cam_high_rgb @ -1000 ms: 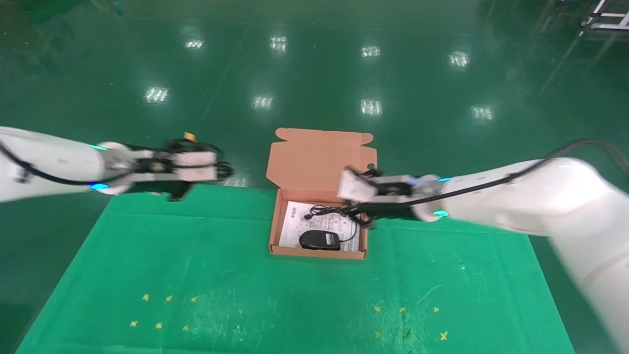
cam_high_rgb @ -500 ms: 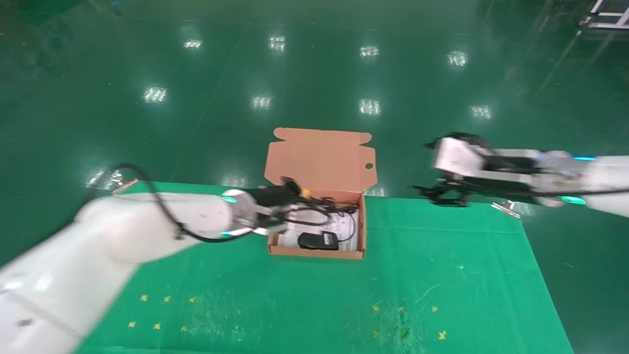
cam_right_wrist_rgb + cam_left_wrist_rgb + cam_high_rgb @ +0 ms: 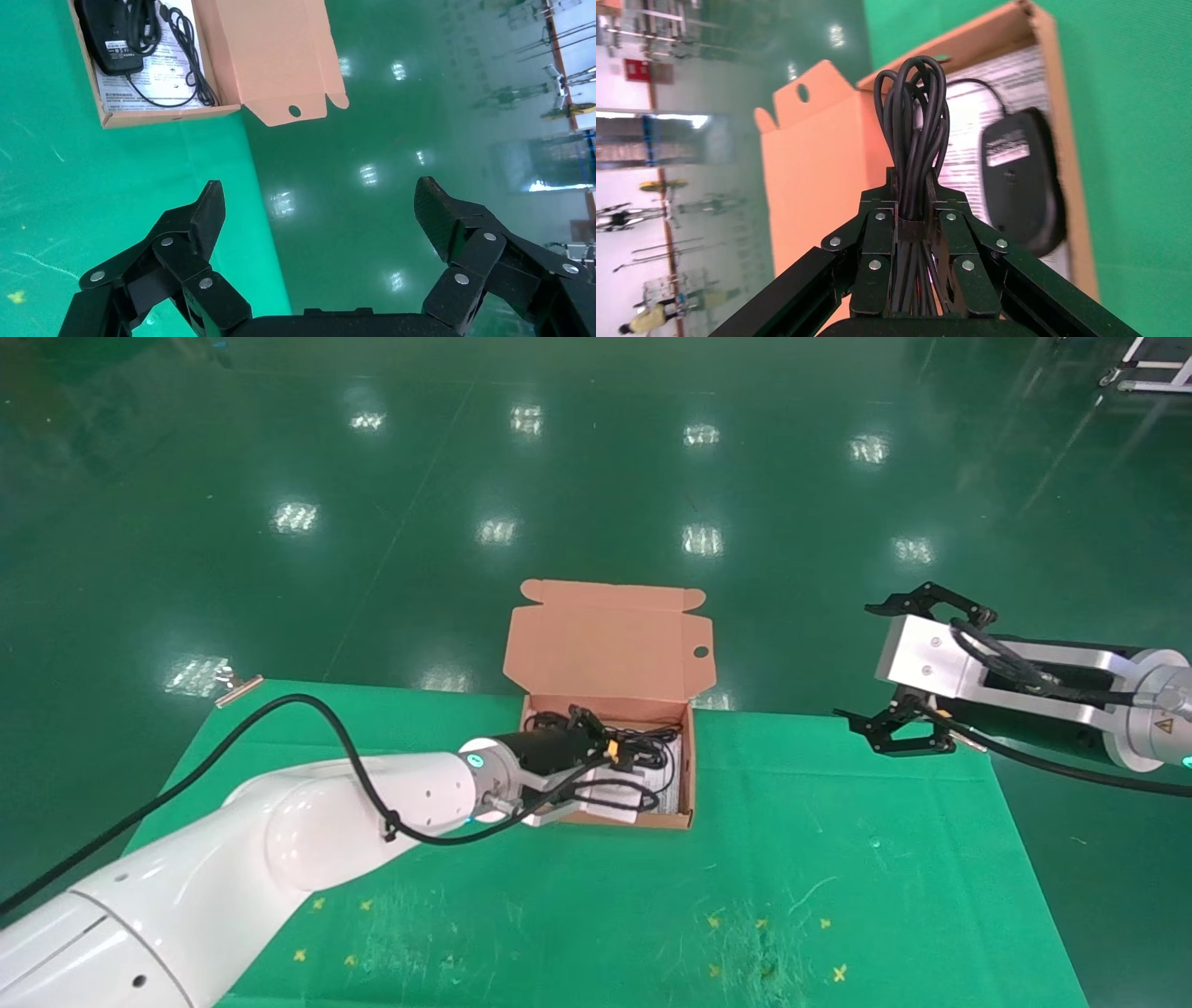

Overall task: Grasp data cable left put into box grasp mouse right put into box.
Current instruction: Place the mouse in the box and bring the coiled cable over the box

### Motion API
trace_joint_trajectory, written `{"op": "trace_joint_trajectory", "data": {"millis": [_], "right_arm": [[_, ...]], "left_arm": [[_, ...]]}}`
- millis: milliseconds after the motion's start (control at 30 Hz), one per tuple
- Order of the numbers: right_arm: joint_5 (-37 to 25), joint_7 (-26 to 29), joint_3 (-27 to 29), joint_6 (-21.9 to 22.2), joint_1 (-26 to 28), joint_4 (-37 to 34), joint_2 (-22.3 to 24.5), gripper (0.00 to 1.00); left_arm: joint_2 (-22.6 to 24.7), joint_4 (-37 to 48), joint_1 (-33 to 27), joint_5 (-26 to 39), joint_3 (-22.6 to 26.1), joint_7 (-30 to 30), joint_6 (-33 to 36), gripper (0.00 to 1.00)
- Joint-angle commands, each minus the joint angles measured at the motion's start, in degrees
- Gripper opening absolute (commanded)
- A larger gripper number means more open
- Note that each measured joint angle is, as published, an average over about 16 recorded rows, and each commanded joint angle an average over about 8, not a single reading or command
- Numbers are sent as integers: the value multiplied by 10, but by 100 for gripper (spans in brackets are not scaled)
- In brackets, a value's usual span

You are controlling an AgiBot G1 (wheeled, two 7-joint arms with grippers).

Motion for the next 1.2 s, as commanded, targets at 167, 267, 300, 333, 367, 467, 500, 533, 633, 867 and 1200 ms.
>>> {"op": "trace_joint_trajectory", "data": {"millis": [167, 267, 300, 333, 367, 467, 500, 533, 633, 867, 1200], "right_arm": [[-10, 10, -1, 2, -1, 8, 2, 100], [-11, 10, -2, 2, -1, 9, 2, 100], [-11, 10, -2, 2, -1, 8, 2, 100], [-11, 10, -2, 2, -1, 8, 1, 100], [-10, 10, -2, 2, 0, 7, 1, 100], [-10, 10, -2, 2, 0, 6, 0, 100], [-10, 10, -2, 2, 0, 5, 0, 100], [-9, 10, -2, 2, 0, 4, 0, 100], [-9, 9, -2, 2, 1, 1, -2, 100], [-4, 2, 0, 1, 5, -7, -4, 100], [-10, -28, 15, -2, 54, -14, -6, 100]], "left_arm": [[3, 26, -13, -29, 40, -10, -18, 100], [4, 31, -15, -32, 45, -12, -21, 100], [4, 31, -15, -32, 45, -11, -21, 100], [4, 30, -15, -31, 44, -10, -20, 100], [4, 30, -15, -31, 43, -10, -20, 100], [3, 26, -14, -29, 40, -8, -18, 100], [2, 25, -13, -28, 38, -8, -16, 100], [1, 23, -13, -27, 38, -7, -15, 100], [-5, 16, -12, -28, 36, -7, -13, 100], [-32, -11, -29, -41, 29, -33, -2, 100], [-120, -58, -107, -22, -3, -126, 7, 100]]}}
